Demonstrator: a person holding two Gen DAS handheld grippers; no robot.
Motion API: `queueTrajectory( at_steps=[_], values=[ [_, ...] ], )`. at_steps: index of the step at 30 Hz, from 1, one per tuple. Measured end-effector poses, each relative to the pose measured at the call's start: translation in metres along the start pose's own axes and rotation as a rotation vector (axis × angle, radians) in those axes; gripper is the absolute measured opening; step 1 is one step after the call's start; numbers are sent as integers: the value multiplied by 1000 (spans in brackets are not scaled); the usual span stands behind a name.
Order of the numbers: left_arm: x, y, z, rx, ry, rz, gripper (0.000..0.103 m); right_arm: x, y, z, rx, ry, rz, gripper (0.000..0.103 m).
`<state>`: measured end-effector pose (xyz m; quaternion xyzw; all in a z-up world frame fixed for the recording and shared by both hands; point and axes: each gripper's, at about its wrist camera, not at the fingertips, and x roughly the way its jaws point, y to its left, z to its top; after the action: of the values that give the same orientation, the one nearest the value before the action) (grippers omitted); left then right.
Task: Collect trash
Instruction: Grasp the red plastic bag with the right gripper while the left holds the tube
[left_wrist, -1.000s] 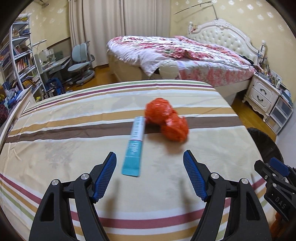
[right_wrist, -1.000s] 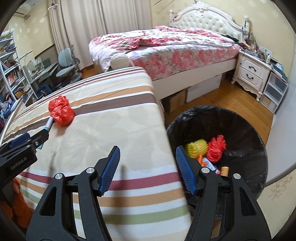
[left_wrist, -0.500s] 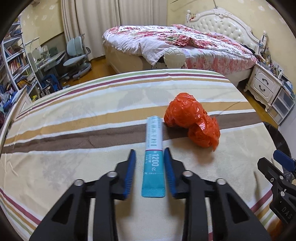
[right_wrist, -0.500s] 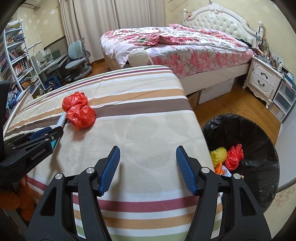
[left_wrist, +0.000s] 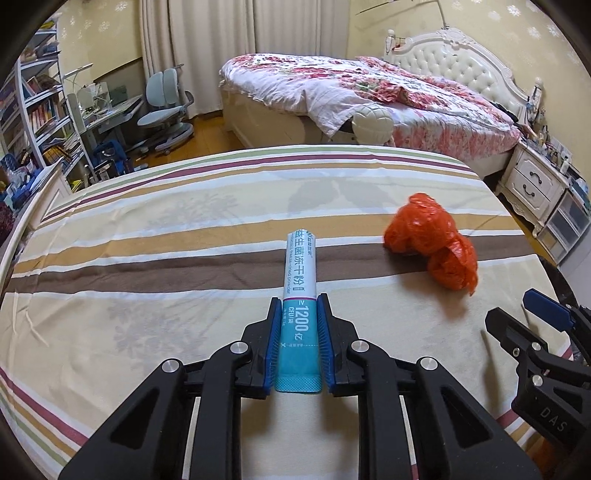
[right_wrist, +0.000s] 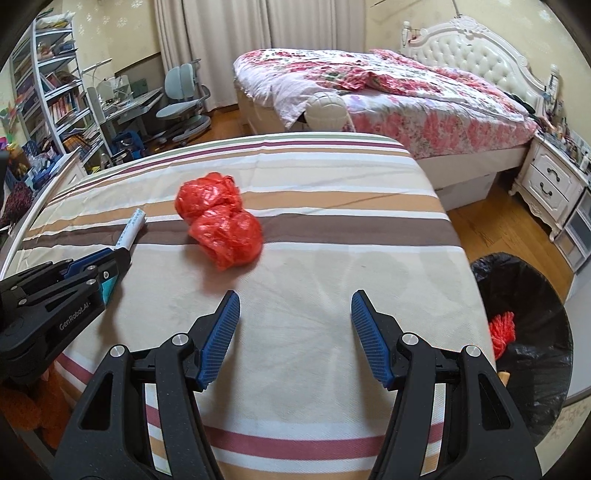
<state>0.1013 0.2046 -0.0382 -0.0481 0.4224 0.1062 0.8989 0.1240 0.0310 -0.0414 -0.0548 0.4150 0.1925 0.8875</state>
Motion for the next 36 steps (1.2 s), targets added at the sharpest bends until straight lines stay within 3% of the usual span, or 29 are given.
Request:
queueTrajectory(
  at_steps=[11,26,30,36],
  values=[
    [-2,30,-1,-58,-10,39,20,19,35,19,-62,14,12,61],
    [2,39,-1,-91,-5,27,20,40,47,39,-65,28,-28,61],
    [2,38,0,-88,-9,25,20,40,49,39,-72,31,-35,41],
    [0,38,0,-90,-13,19,20,36,50,35,-80,29,-28,37]
  ],
)
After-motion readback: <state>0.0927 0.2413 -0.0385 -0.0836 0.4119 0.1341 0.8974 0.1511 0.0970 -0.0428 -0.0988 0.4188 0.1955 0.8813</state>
